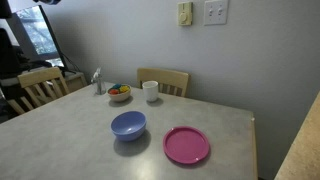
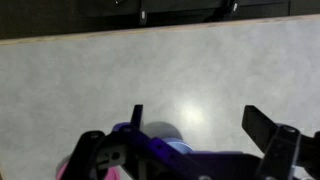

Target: Put the pink plate on the bowl

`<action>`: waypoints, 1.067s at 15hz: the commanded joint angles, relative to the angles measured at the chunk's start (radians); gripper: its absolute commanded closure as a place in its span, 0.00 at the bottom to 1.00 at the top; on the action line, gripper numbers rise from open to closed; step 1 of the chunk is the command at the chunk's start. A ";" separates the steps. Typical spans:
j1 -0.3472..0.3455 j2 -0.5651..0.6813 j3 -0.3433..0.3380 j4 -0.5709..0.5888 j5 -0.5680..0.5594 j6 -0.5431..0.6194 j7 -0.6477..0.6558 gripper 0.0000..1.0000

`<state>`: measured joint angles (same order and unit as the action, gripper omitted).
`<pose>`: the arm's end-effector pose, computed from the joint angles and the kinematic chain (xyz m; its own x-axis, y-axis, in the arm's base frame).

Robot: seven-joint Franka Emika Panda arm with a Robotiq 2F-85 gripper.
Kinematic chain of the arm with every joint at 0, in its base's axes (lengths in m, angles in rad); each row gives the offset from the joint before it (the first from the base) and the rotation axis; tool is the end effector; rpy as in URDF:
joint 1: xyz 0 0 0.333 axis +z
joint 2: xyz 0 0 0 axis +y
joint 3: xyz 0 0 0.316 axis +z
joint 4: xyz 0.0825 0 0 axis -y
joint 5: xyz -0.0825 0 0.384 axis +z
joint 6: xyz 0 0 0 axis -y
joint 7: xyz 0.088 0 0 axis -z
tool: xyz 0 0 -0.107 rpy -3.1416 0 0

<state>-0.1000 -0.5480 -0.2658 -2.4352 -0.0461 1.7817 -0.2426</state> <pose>0.3472 -0.1441 0.4812 0.9939 -0.0591 -0.0928 -0.0701 -0.9904 -0.1193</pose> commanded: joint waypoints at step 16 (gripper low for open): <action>-0.050 0.579 -0.063 0.319 0.159 0.310 0.030 0.00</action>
<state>-0.1173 -0.1377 -0.3436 -2.2406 0.0472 2.1288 -0.1852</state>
